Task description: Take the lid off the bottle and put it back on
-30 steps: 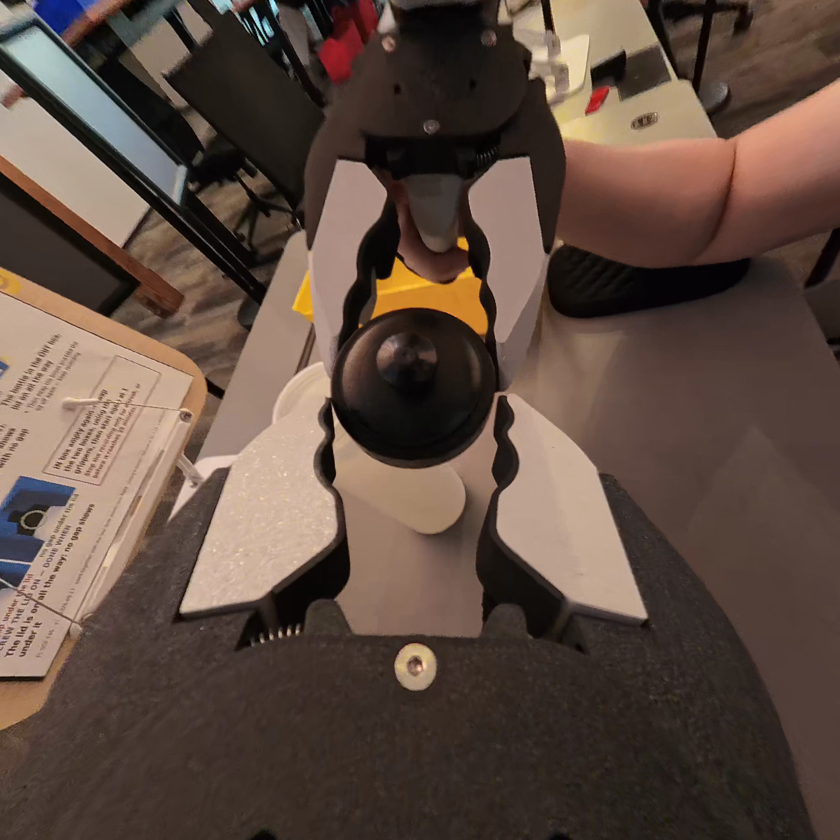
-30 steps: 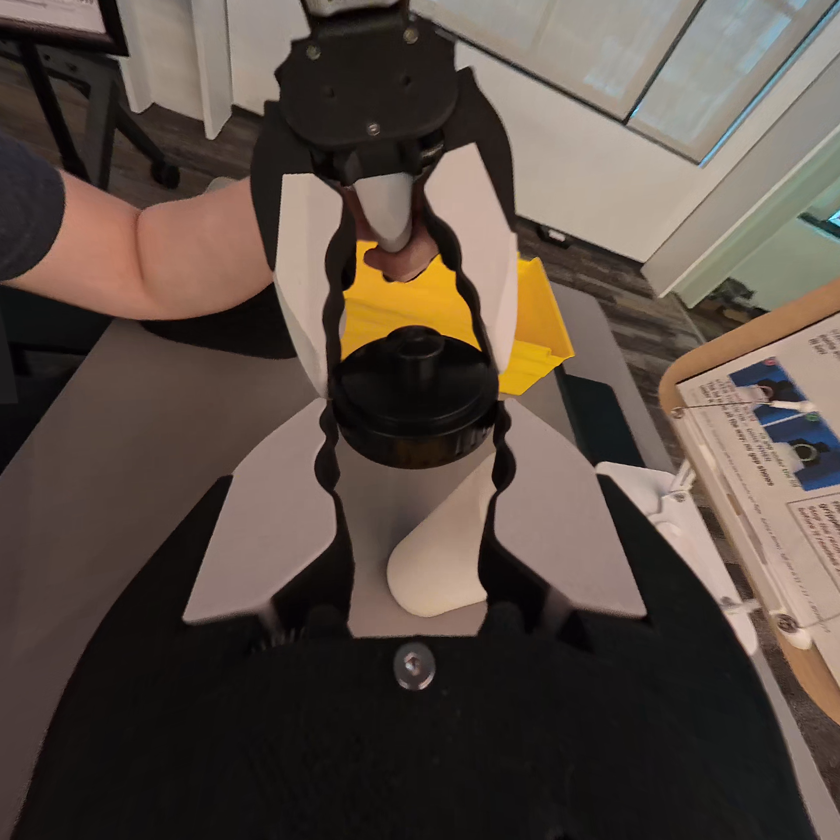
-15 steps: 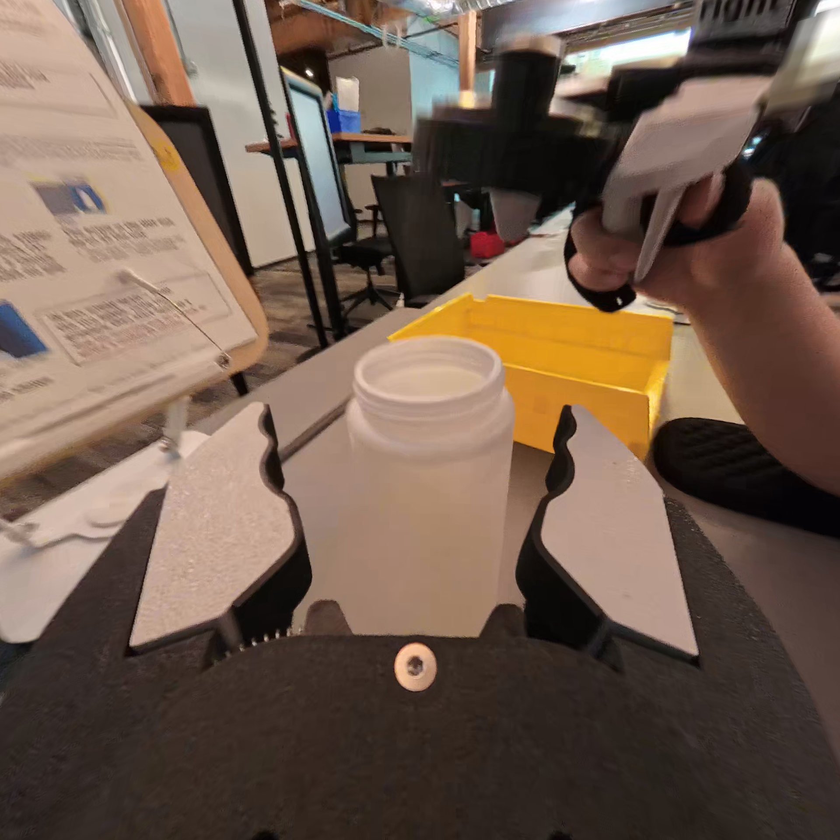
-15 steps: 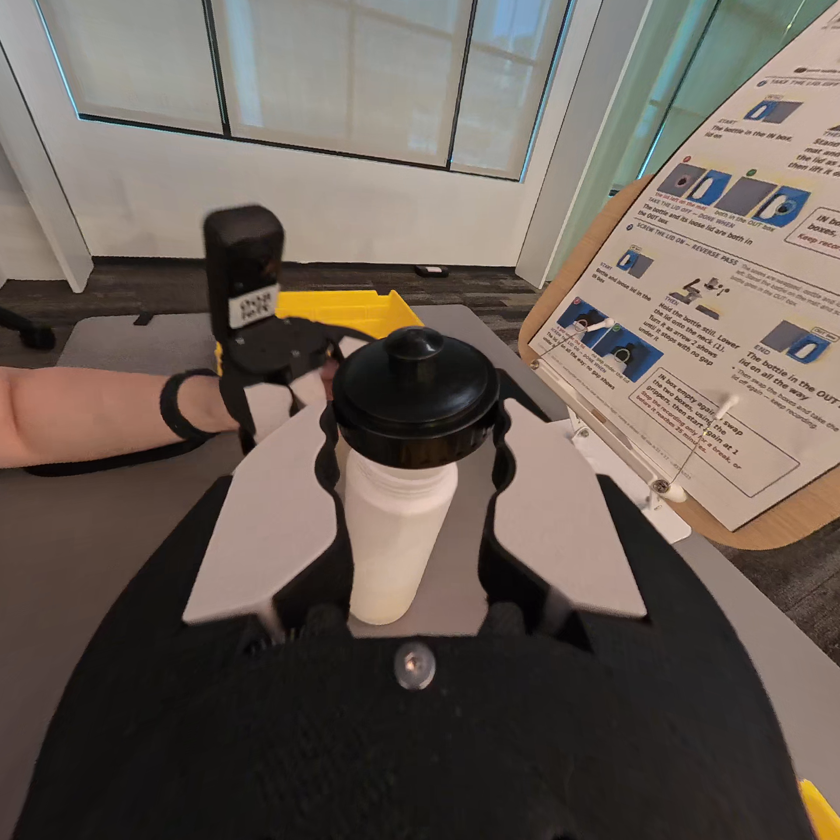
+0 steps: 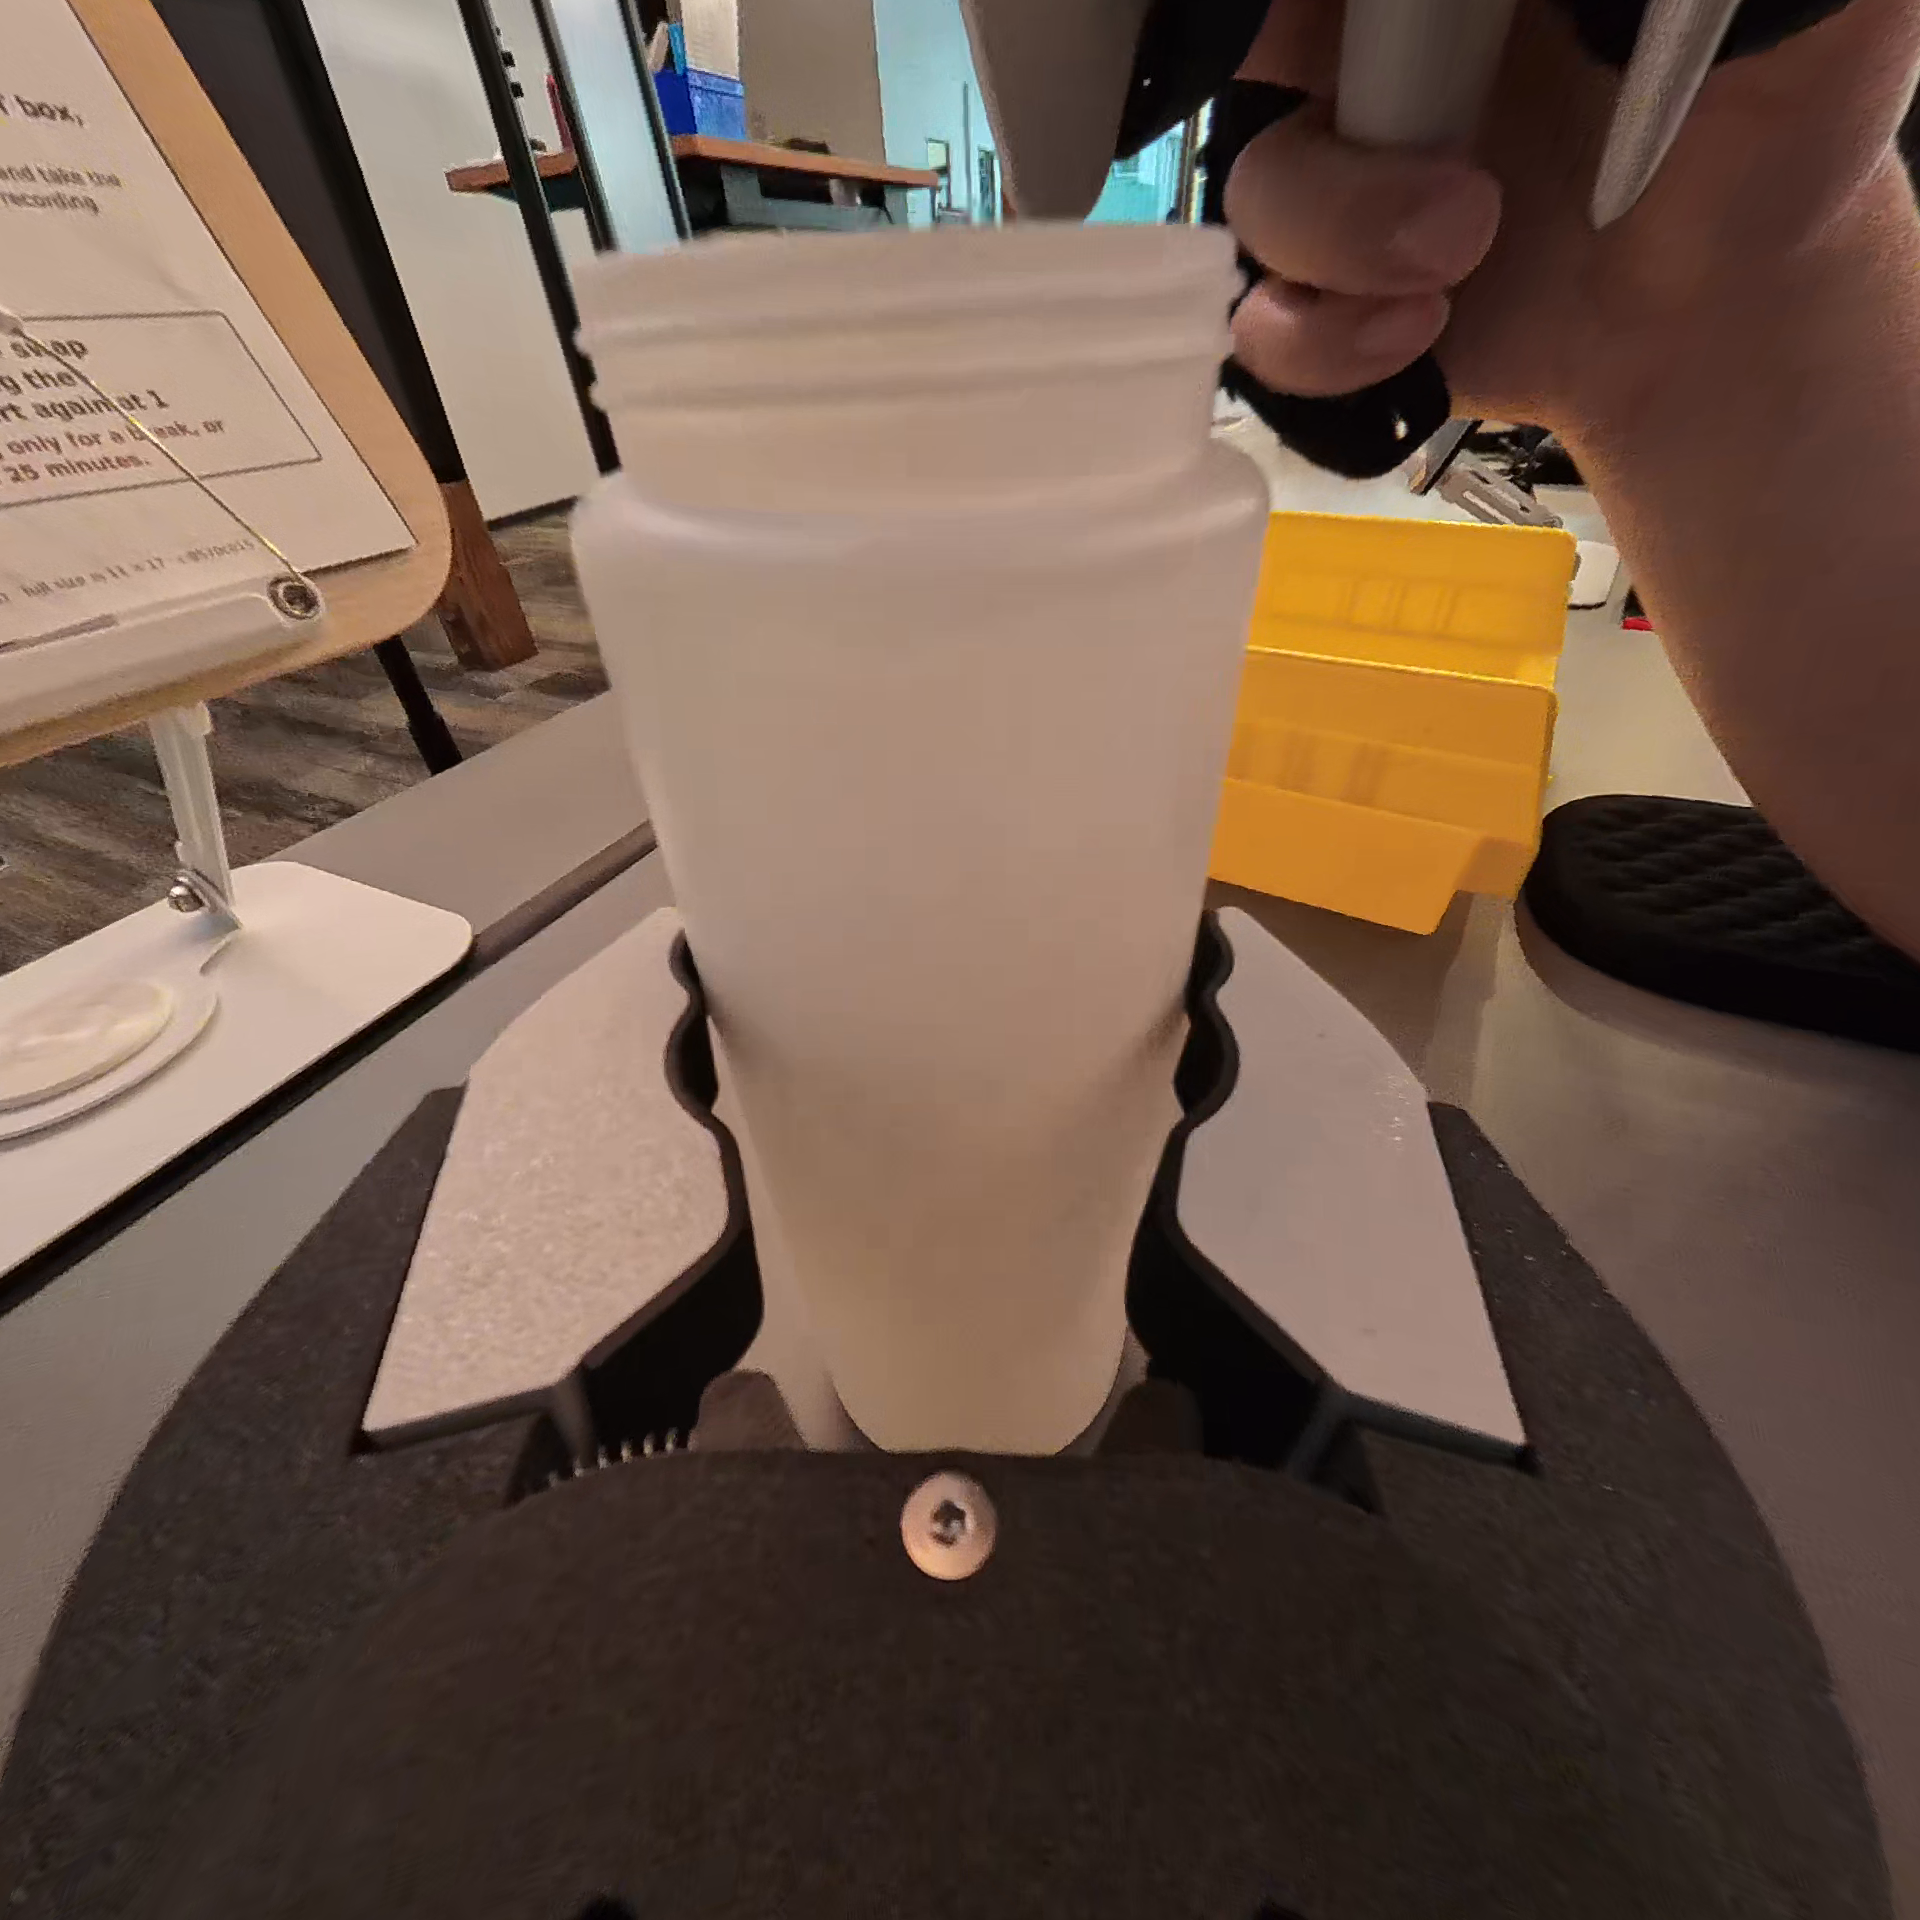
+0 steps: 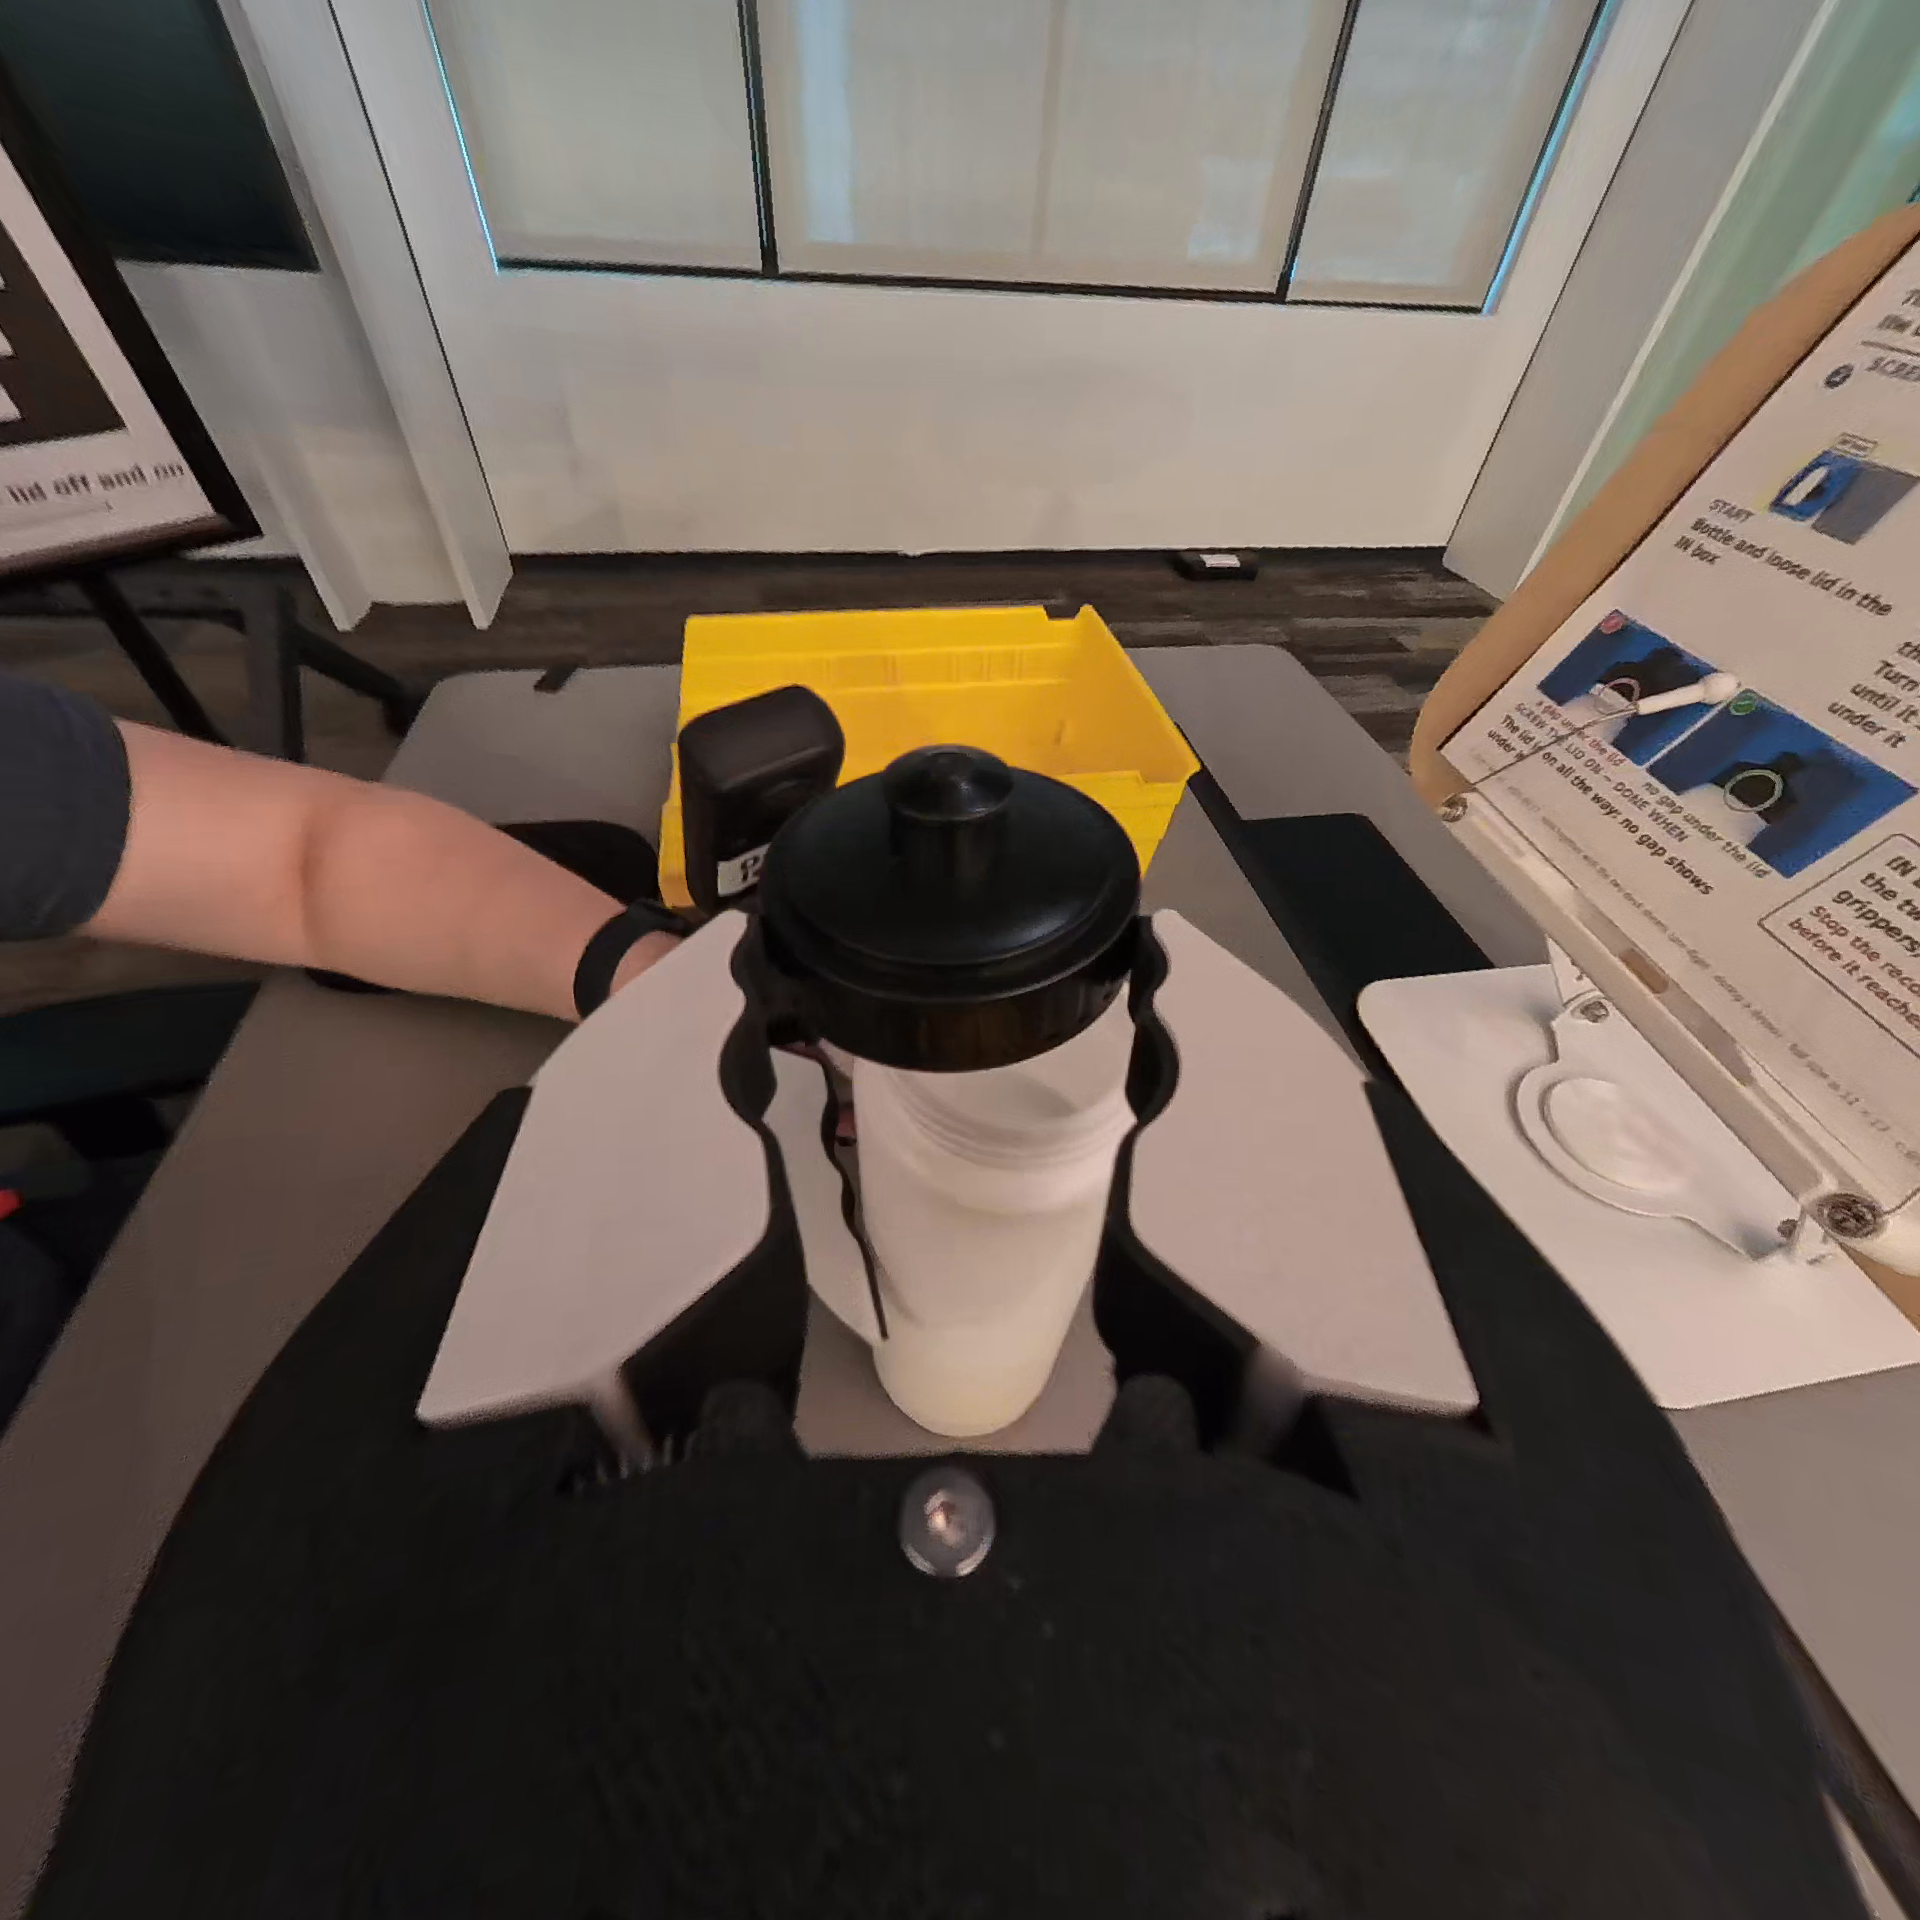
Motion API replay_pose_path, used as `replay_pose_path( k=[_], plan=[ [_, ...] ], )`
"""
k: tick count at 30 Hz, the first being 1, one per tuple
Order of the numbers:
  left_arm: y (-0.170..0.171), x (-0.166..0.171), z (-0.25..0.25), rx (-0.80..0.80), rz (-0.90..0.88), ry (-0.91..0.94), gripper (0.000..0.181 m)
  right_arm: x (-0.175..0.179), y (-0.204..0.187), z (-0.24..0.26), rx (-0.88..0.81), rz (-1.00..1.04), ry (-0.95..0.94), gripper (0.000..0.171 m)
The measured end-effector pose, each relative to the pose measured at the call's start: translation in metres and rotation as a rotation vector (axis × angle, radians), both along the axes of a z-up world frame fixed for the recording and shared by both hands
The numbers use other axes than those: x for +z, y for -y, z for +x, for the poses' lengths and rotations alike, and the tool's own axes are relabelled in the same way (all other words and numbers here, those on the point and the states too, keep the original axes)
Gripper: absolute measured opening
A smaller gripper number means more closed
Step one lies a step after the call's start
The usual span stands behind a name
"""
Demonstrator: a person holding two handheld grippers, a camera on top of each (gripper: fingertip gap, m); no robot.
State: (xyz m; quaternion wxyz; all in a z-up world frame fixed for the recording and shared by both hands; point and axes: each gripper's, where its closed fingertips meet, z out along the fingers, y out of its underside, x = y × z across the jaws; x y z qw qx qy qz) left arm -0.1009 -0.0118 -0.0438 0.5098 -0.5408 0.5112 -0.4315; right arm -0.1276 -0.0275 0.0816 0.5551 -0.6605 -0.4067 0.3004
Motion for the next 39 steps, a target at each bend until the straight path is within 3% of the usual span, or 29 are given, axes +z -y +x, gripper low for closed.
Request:
replay_pose_path(
  k=[6,17,27,30,33,35,39],
  plan=[
    [-0.002,0.000,0.002,-0.015,-0.008,0.023,0.087,-0.030,-0.010,0.002,-0.011,-0.036,0.115,0.067],
    [0.008,0.000,0.003,-0.101,0.007,0.005,0.087,-0.040,-0.011,0.003,0.022,-0.056,0.157,0.067],
    [0.039,0.000,0.001,-0.321,-0.033,0.027,0.087,-0.039,0.013,0.001,0.281,-0.032,0.008,0.067],
    [0.040,0.000,0.002,-0.313,-0.031,0.018,0.087,-0.038,0.016,0.002,0.318,-0.035,-0.016,0.067],
    [0.037,0.000,0.005,-0.270,-0.033,0.011,0.087,-0.039,0.011,0.007,0.245,-0.077,0.041,0.071],
    [0.034,0.000,0.007,-0.237,-0.023,0.007,0.087,-0.032,0.005,0.009,0.136,-0.062,0.087,0.092],
    [0.026,-0.001,0.009,-0.146,-0.017,-0.010,0.087,-0.016,-0.003,0.002,-0.082,0.022,0.199,0.091]
  ],
)
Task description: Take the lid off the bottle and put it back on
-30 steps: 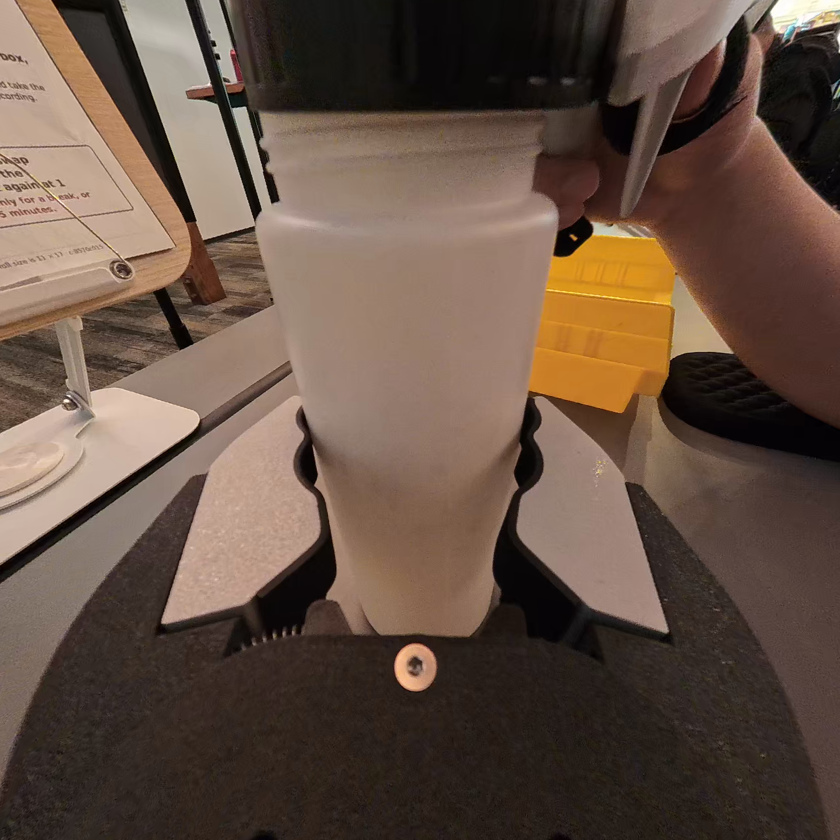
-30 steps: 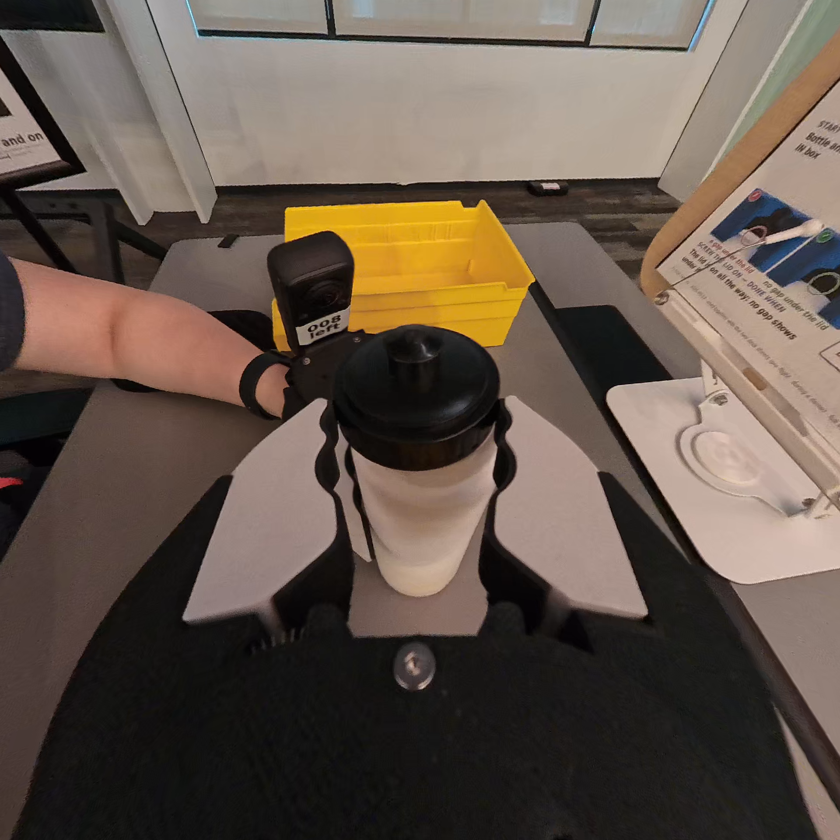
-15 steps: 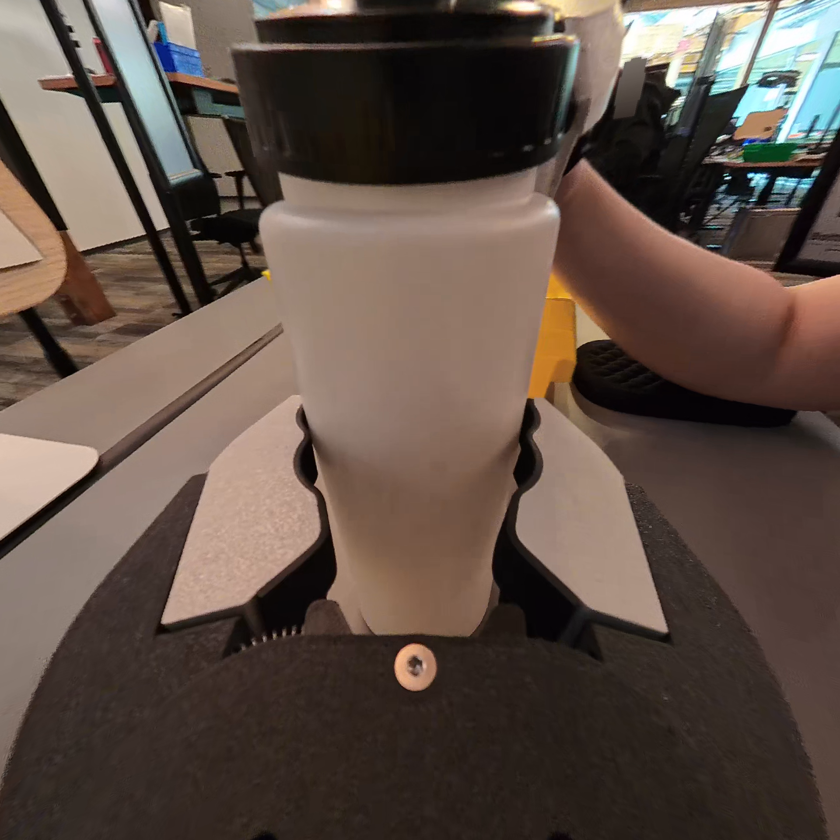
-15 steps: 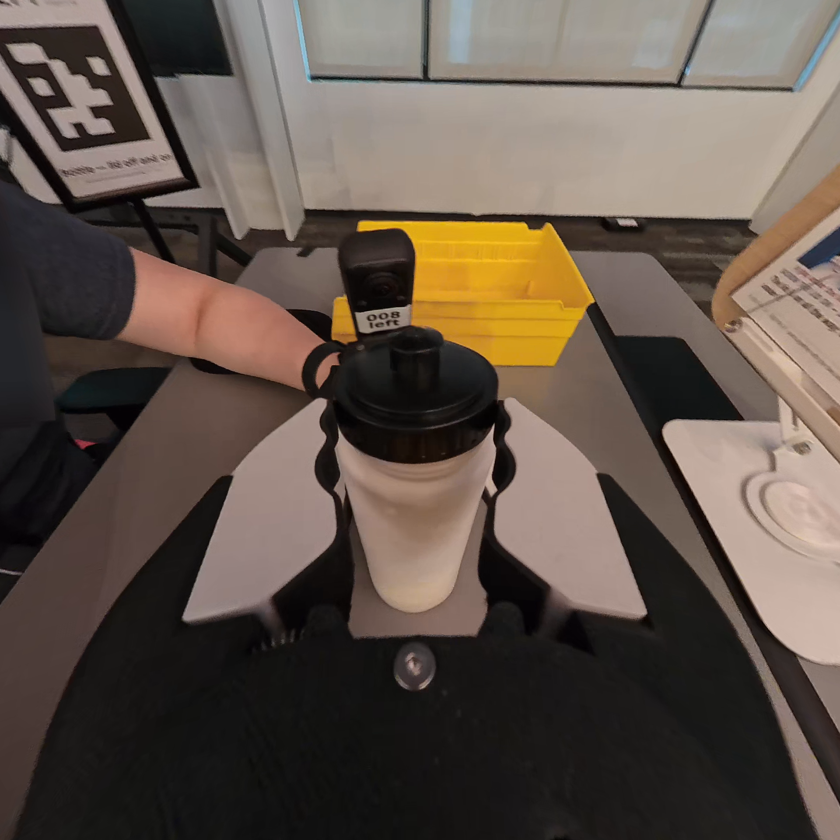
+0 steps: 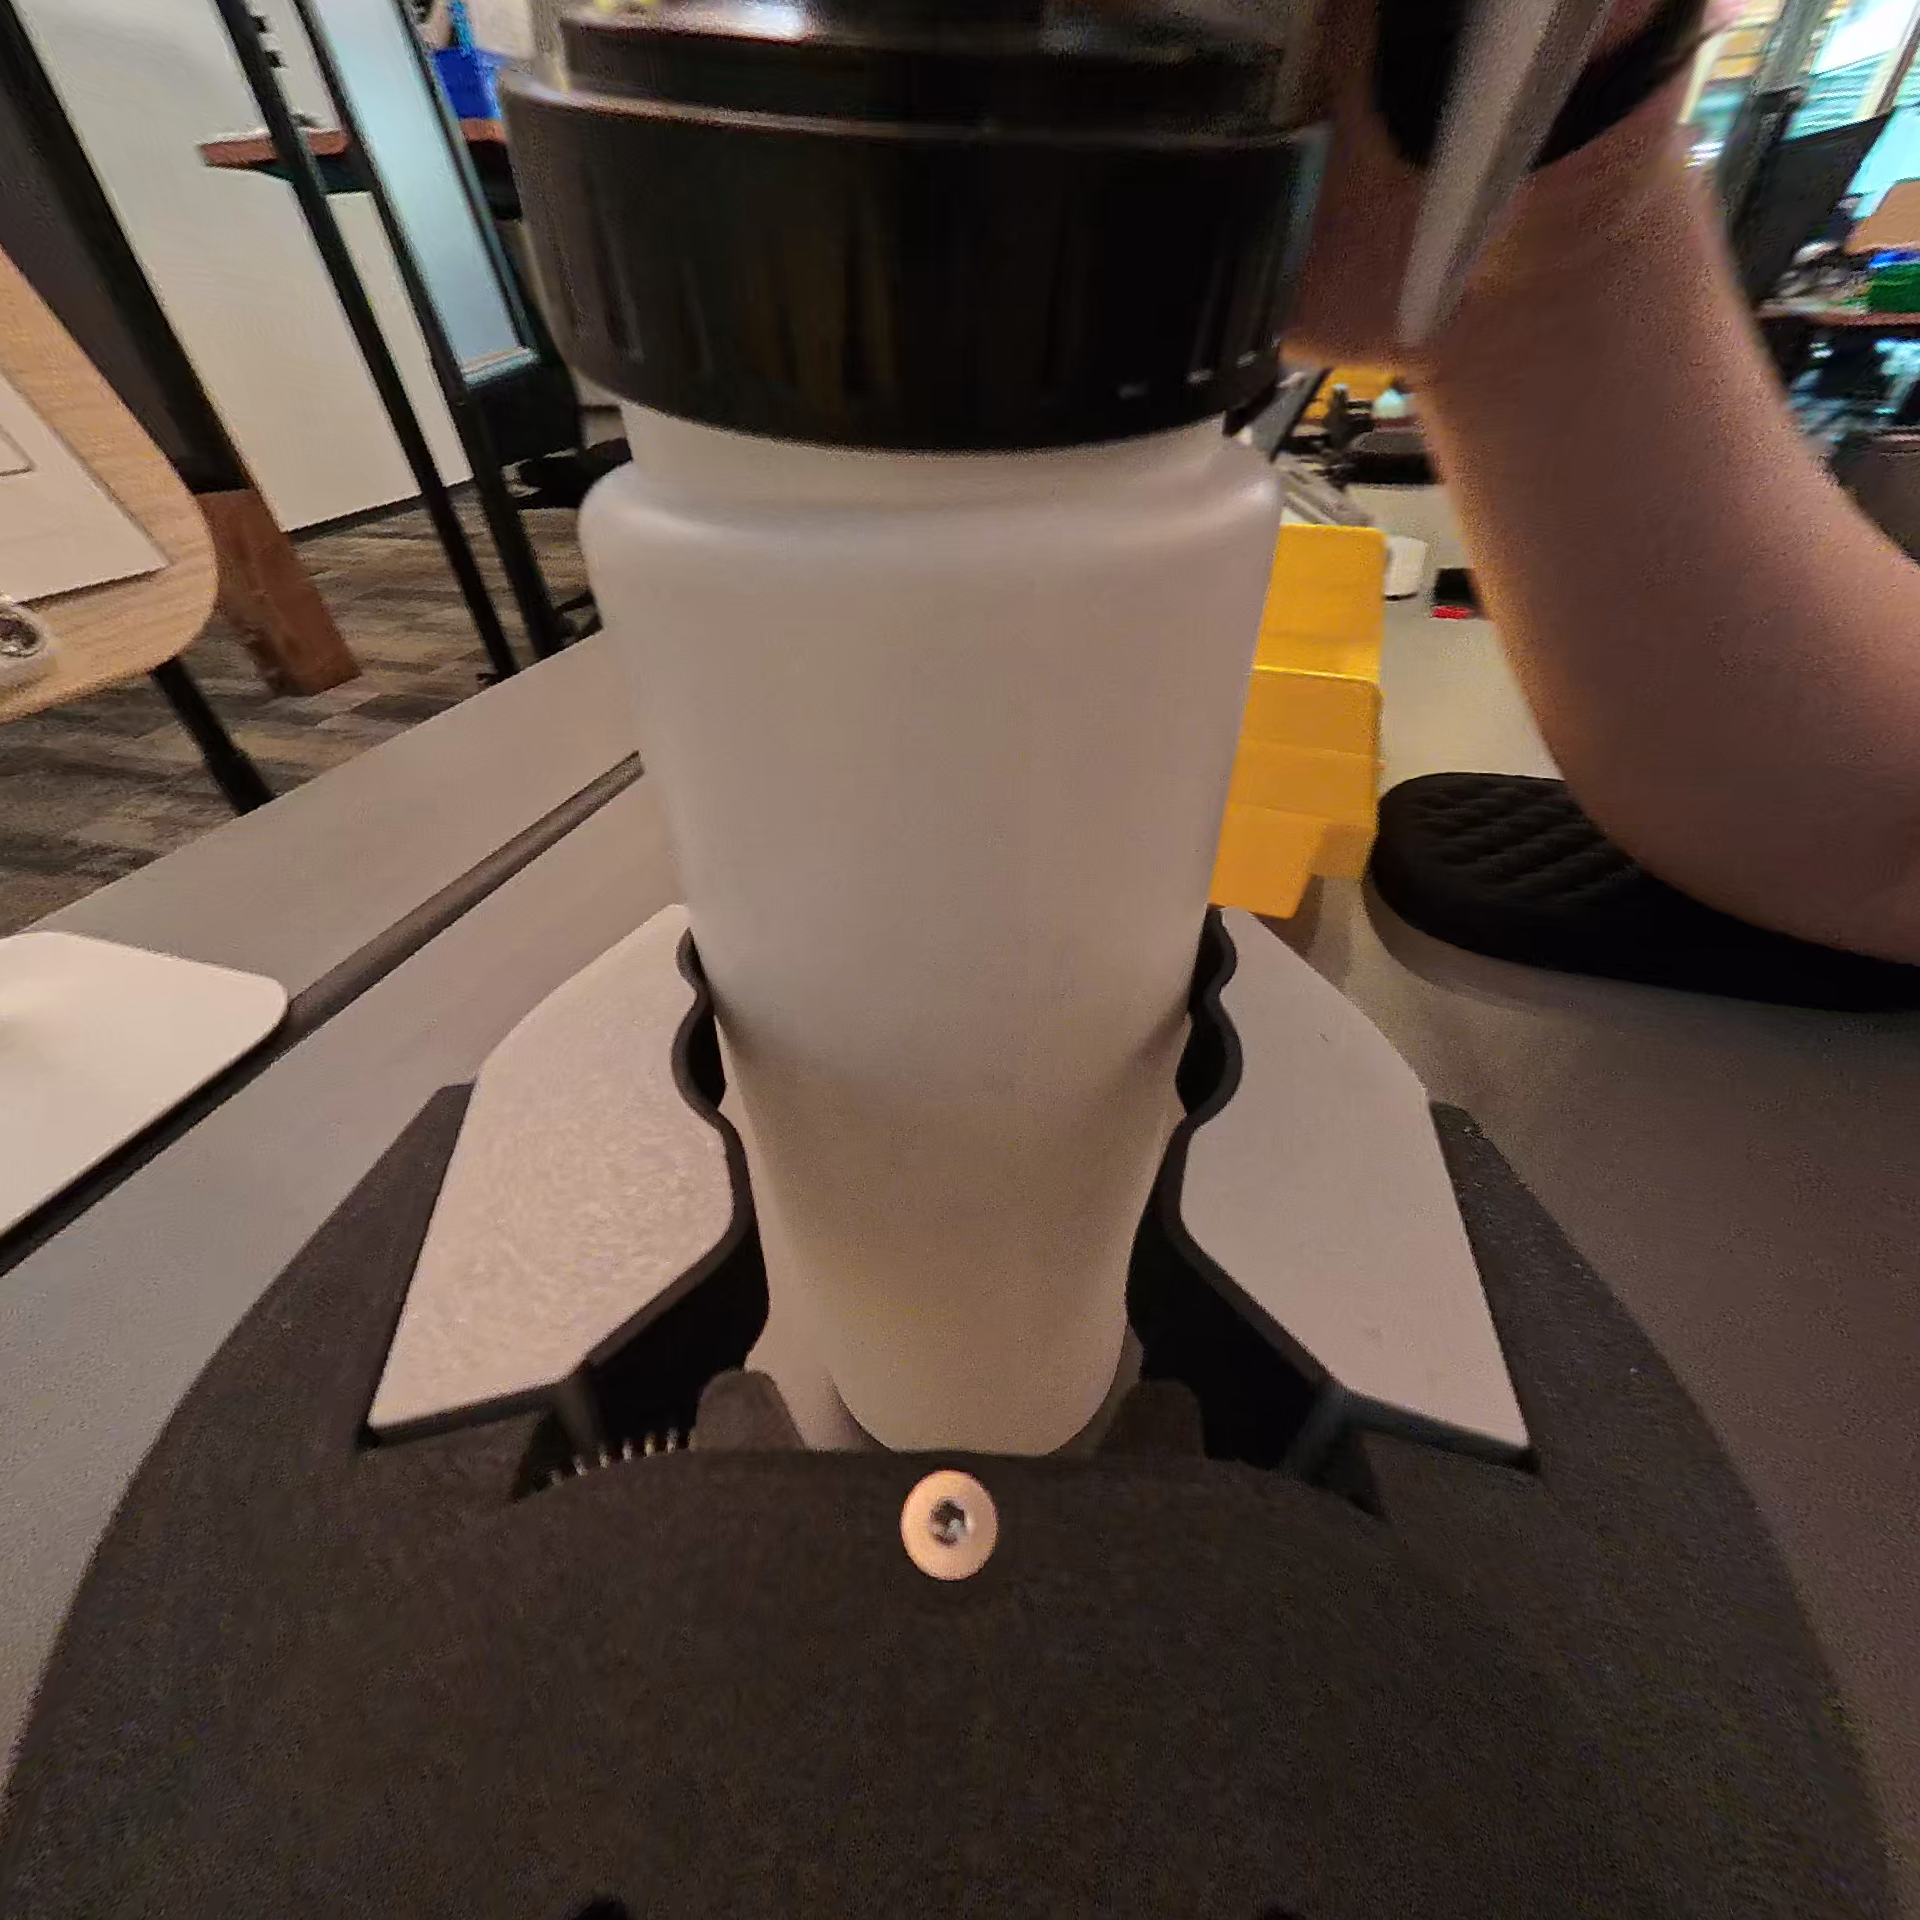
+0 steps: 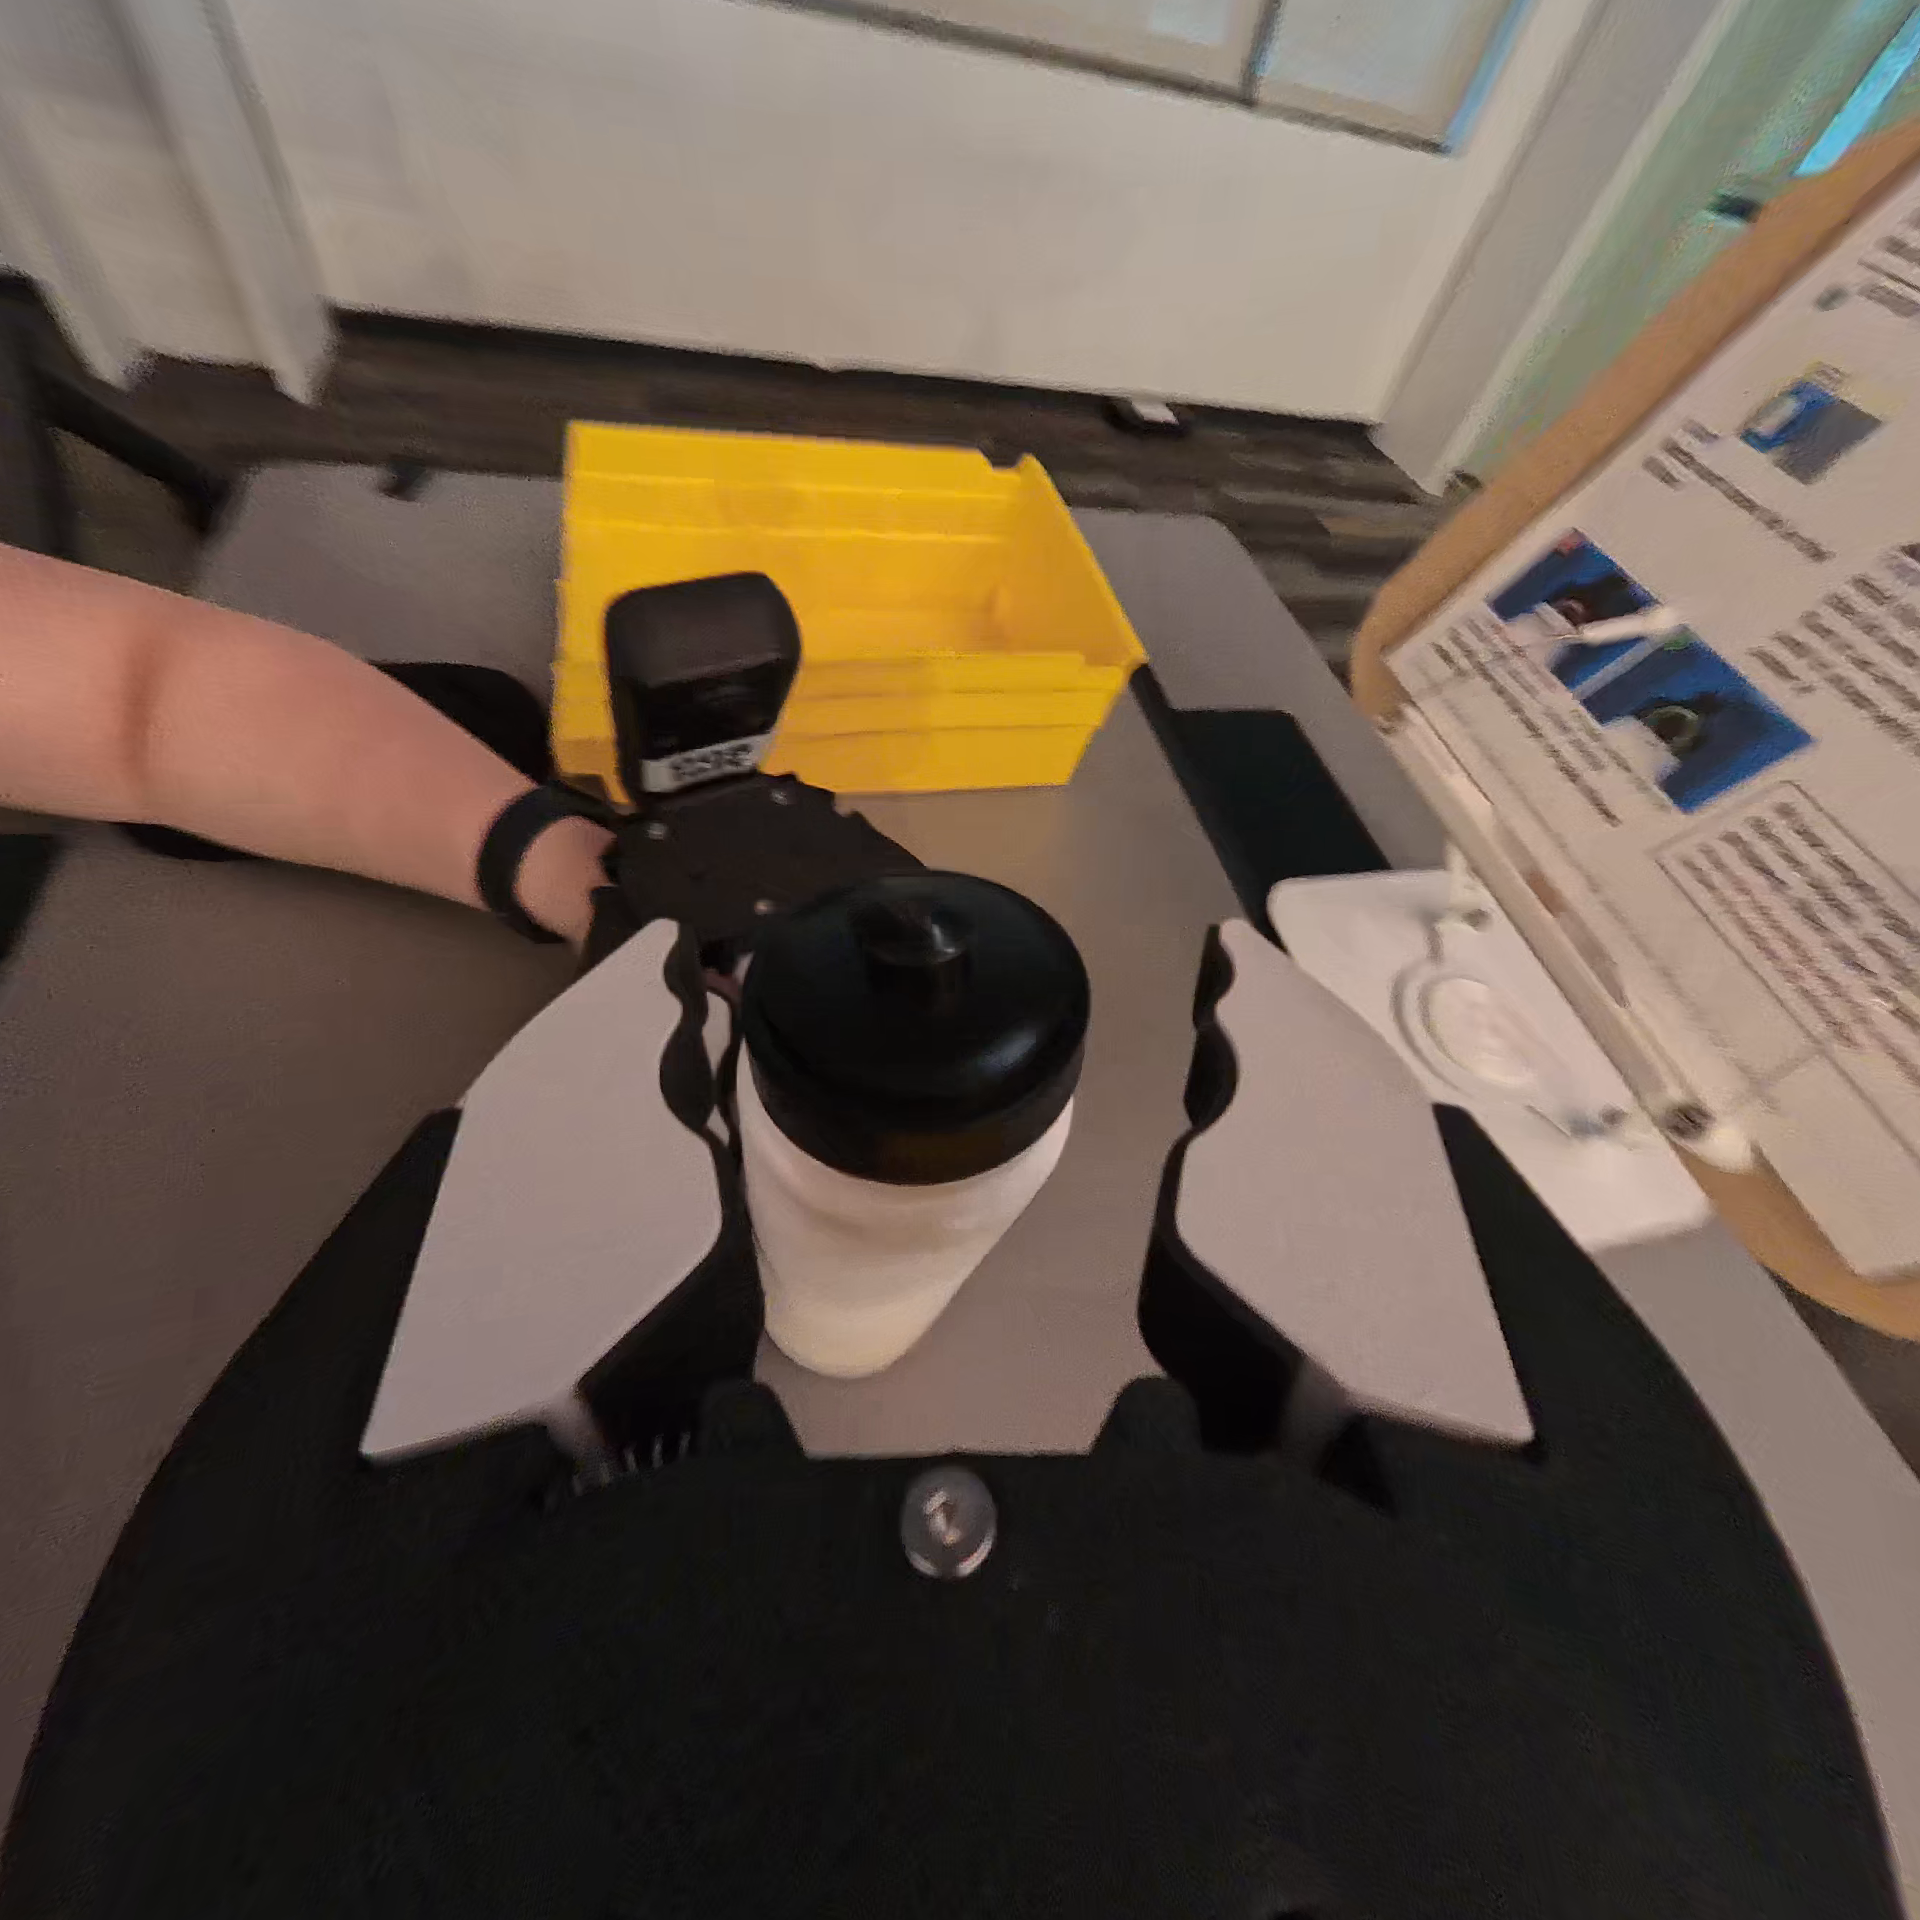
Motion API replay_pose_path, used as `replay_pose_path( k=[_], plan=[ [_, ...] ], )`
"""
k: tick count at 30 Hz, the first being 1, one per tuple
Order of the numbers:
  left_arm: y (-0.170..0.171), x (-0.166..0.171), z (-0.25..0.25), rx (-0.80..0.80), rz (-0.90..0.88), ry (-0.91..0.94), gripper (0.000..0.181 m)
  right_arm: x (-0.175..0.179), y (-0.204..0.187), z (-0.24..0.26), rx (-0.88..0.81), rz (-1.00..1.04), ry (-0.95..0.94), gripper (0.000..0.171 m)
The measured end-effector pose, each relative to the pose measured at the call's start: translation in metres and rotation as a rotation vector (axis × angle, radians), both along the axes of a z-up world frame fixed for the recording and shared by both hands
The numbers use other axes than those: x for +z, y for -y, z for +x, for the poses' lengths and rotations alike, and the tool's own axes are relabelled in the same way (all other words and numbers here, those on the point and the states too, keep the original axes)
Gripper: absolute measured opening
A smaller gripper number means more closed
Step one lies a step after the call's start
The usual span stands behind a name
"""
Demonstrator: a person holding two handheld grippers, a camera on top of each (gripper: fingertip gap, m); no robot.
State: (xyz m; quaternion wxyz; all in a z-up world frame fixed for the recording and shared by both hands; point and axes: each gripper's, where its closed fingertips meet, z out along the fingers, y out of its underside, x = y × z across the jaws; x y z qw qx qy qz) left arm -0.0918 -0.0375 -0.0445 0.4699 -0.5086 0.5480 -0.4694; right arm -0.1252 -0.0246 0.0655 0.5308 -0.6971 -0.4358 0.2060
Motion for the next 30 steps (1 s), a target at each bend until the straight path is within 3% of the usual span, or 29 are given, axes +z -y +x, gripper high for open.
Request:
replay_pose_path(
  k=[4,6,8,13,17,20,24,30],
  plan=[
    [-0.005,0.000,0.001,0.051,0.000,-0.008,0.087,-0.012,-0.009,0.005,-0.222,-0.055,0.140,0.085],
    [-0.005,0.000,0.001,0.056,0.001,-0.013,0.087,-0.016,-0.005,-0.001,-0.226,-0.114,0.116,0.070],
    [-0.004,0.000,0.001,0.051,0.001,-0.016,0.087,-0.016,-0.006,-0.001,-0.239,-0.119,0.118,0.070],
    [0.009,-0.001,0.001,-0.048,0.013,-0.038,0.087,-0.016,0.005,-0.002,-0.116,-0.148,0.115,0.069],
    [0.033,-0.001,-0.003,-0.218,-0.008,-0.035,0.087,-0.014,0.024,-0.007,0.125,-0.194,0.009,0.064],
    [0.038,-0.001,-0.004,-0.248,-0.012,-0.033,0.087,-0.012,0.032,-0.009,0.261,-0.199,-0.074,0.064],
    [0.031,0.000,-0.002,-0.206,-0.038,-0.032,0.087,-0.011,0.024,-0.006,0.174,-0.200,-0.060,0.064],
    [0.024,-0.001,-0.001,-0.163,-0.033,-0.035,0.087,-0.013,0.022,-0.011,0.037,-0.172,0.054,0.079]
  ],
)
